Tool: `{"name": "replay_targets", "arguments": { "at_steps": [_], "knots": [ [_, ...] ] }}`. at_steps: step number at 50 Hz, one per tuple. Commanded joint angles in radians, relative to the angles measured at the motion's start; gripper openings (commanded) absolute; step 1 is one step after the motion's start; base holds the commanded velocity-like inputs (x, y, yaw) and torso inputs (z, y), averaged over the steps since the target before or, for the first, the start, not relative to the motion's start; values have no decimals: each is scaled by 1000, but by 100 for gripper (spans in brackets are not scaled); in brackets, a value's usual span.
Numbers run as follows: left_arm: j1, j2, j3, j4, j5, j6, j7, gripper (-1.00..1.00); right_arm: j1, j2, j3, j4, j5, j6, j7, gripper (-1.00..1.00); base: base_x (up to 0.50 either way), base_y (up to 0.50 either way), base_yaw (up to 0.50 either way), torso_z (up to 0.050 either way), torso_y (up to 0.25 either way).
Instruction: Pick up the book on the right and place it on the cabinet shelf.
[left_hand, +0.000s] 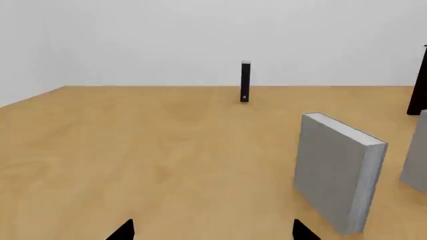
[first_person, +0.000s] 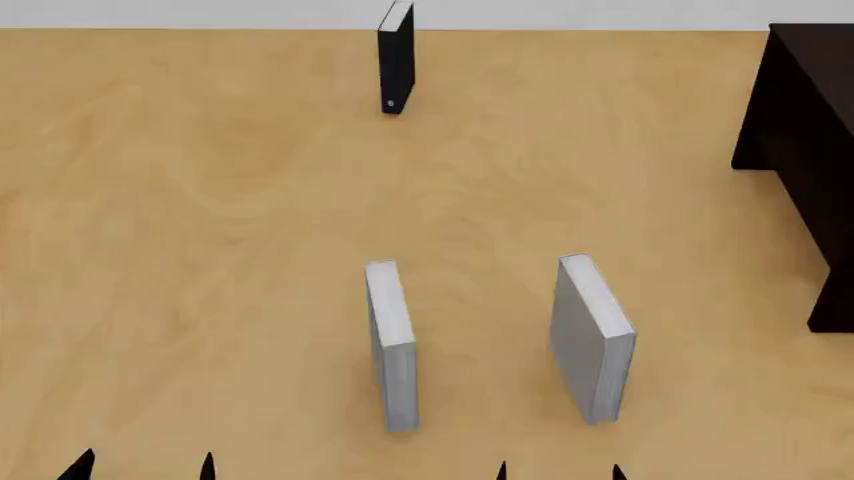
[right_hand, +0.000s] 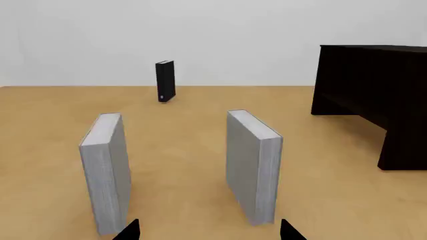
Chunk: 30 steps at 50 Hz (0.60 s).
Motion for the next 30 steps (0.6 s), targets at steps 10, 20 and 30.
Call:
{"name": "replay_targets", "arguments": {
  "at_steps": [10, 20, 30],
  "knots": [
    [23, -52, 41, 70, -81, -64, 58, 100, 16, 48, -59, -18, -16, 48, 78, 100, 0, 0, 0, 0, 0],
    [-6, -78, 51, 264, -63, -207, -3, 100, 57, 81, -52, -185, 15, 244, 87, 100, 0, 0, 0, 0, 0],
    [-107, -95, 68, 320, -59, -352, -28, 100, 118, 103, -66, -266, 18, 387, 100, 100, 0, 0, 0, 0, 0]
  ]
}}
